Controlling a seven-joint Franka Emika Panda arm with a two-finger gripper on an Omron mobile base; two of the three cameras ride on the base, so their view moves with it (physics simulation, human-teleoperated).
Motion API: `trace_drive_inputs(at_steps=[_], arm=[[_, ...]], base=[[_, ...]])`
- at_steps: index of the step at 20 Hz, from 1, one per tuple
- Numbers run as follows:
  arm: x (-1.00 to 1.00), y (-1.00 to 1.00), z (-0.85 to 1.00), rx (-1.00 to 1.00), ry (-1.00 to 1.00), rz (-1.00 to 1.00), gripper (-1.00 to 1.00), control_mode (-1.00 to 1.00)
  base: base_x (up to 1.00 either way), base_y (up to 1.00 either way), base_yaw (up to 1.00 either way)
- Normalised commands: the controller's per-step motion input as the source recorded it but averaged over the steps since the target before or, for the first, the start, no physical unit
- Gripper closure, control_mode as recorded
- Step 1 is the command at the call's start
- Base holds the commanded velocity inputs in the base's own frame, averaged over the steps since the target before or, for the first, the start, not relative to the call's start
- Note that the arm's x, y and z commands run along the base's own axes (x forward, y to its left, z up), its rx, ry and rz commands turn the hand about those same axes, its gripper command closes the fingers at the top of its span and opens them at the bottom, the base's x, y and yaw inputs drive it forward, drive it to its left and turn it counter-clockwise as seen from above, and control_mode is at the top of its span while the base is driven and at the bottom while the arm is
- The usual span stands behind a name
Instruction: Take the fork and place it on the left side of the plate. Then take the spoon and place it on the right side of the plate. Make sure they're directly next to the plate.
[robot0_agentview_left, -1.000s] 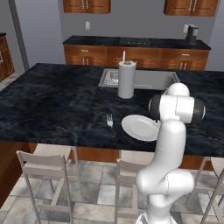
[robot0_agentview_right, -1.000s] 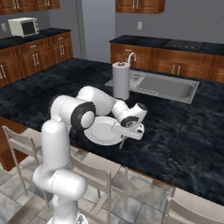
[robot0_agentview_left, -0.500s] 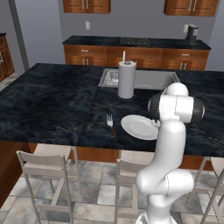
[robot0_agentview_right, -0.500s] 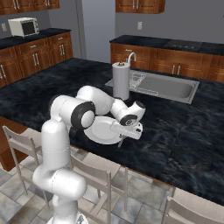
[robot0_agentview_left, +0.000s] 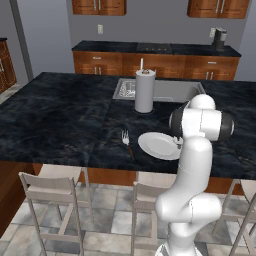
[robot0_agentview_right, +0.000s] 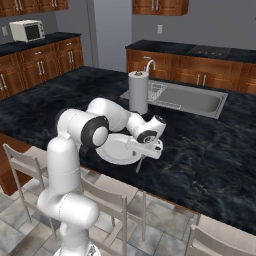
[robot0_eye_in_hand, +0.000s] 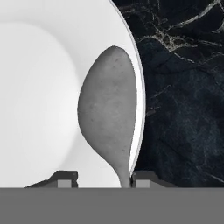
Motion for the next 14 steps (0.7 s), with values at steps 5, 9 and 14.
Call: trace_drive_inputs(at_steps=[5,9,14], arm=[[0.00,-0.06,0.02,0.00,0.00,0.00,-1.00,-1.00],[0.00,-0.14,0.09,0.02,-0.01,0.00,-1.00,-1.00],[-0.02,-0.27,0.24,0.07,-0.04,0.00,-1.00,-1.00]], base=[[0.00,0.00,0.00],[0.00,0.00,0.00],[0.00,0.00,0.00]])
